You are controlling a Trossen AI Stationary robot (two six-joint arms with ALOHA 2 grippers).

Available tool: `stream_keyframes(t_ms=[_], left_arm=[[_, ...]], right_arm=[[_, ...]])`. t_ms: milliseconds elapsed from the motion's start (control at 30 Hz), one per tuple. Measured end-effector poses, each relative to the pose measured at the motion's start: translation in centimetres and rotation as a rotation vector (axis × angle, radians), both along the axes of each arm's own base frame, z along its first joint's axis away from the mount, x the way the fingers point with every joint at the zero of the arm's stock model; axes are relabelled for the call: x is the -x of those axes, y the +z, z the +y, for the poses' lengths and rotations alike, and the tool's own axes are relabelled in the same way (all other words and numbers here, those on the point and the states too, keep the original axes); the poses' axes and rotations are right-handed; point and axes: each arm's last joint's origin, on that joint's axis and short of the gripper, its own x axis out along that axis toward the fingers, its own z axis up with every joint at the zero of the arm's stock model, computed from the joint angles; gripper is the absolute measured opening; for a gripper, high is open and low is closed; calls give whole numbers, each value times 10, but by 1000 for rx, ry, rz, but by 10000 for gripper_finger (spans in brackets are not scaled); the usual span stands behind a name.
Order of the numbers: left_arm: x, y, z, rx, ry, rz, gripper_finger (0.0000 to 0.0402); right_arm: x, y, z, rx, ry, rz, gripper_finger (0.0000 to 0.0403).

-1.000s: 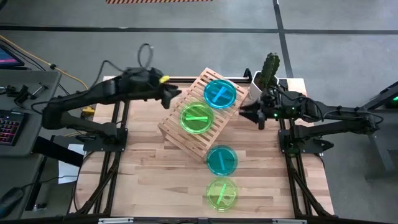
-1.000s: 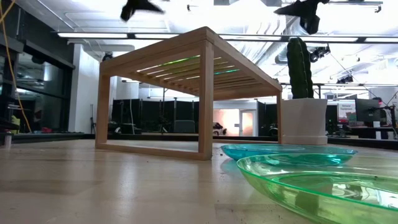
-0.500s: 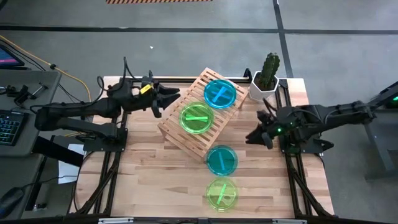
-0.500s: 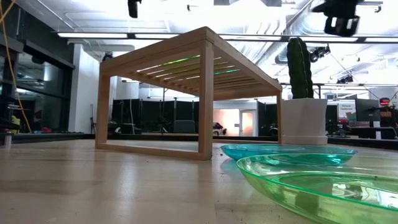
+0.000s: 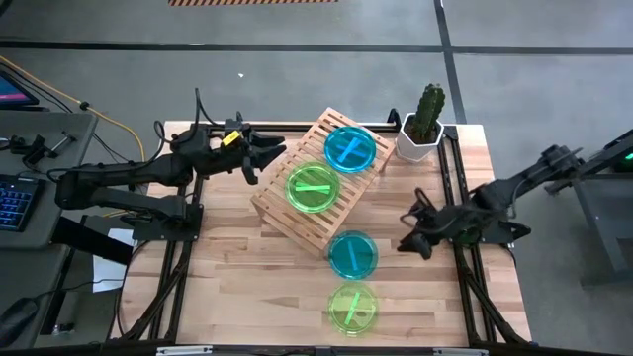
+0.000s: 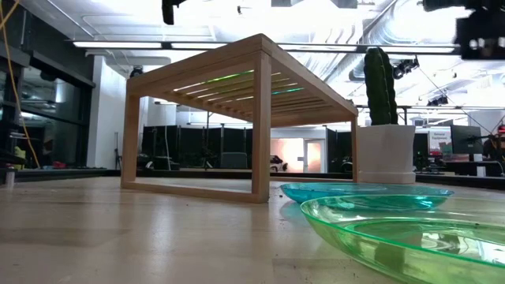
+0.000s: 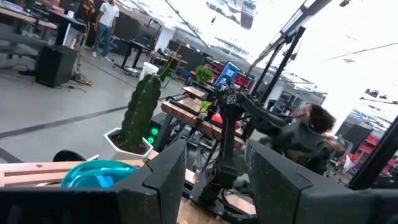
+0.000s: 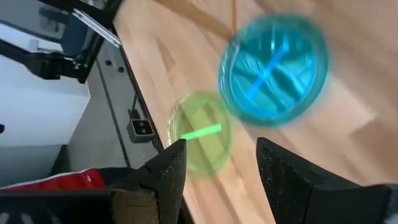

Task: Place and stack plates onto a shelf
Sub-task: Stack the green plate on top of the green plate on the shelf

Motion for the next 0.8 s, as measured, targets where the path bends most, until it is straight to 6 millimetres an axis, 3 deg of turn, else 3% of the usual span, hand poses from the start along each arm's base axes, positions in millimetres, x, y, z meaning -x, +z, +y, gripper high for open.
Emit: stream_keyframes(t_ms=[367, 800], left_arm=[[0, -2, -1, -7, -27, 19, 157], [0, -2, -1, -29, -20, 26, 157]], right_arm=[[-34, -68, 46, -184, -132, 208, 177], [-73, -123, 83, -385, -149, 348, 177]])
